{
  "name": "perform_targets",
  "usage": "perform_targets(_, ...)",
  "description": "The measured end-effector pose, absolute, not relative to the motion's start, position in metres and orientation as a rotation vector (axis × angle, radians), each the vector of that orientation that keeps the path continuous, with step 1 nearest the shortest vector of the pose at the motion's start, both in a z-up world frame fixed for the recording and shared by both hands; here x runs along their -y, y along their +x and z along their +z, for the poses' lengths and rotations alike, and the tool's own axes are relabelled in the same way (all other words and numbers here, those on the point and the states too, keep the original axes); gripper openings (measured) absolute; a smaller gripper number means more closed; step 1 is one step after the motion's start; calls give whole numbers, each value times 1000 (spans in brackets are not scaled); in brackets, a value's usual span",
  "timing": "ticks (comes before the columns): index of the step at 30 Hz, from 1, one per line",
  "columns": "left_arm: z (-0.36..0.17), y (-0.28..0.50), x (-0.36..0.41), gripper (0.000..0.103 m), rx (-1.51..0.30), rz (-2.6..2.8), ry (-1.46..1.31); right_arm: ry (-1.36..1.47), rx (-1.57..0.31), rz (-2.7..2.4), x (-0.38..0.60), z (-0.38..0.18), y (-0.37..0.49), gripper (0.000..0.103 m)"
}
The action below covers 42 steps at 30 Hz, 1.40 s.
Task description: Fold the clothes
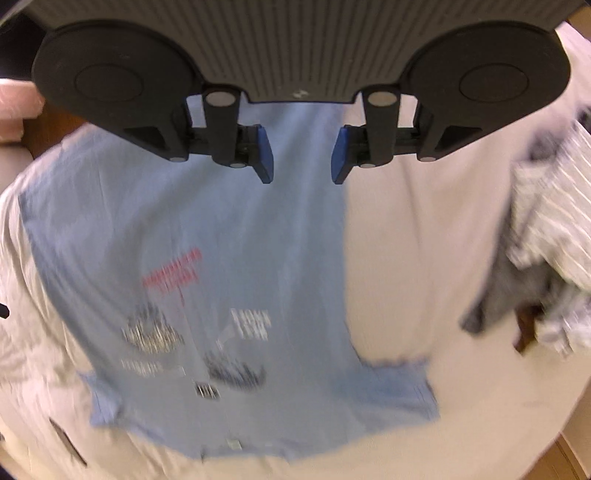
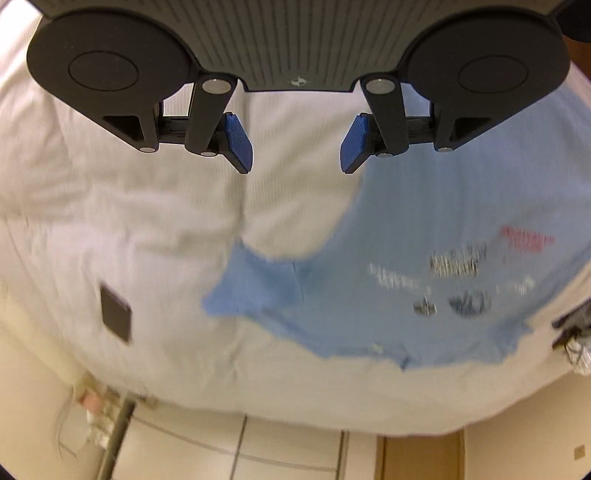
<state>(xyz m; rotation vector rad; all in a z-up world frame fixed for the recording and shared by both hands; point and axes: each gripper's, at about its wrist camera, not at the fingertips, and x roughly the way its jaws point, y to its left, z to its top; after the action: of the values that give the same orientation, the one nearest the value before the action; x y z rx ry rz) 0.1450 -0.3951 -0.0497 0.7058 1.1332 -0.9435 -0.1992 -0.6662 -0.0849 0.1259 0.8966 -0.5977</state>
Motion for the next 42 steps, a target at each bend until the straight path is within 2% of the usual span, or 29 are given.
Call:
perform_targets(5,-32,182,407,33,-1014,-946,774,73,-850,-532,656,-67,-140,55)
perform_targets(7,-29,201,407,39,-967,-968,805,59,-855,-512,637,-68,-106,54)
perform_targets(15,-51,319,423,40,-863,-1167,851,4,-875,-432,560,-75,33,54)
perform_targets(18,-63,359,437,40,-770,-1261,929,-17,-883,-402,531,-78,85,54)
perform_targets(21,-76,380,449,40,-600,-1367,1080,-39,-890,-372,502,-81,137,52)
perform_targets(25,-98,397,458,40,-354,-1489,1266,-129,-911,-337,465,-104,208,38)
perform_targets(30,-130,416,467,40,-112,-1547,1423,-177,-936,-350,455,-141,286,34)
perform_targets(34,-146,428,475,40,-7,-1590,1474,-281,-960,-325,453,-173,327,34)
perform_targets(42,-159,436,488,40,78,-1660,1526,-440,-1024,-283,443,-214,363,32)
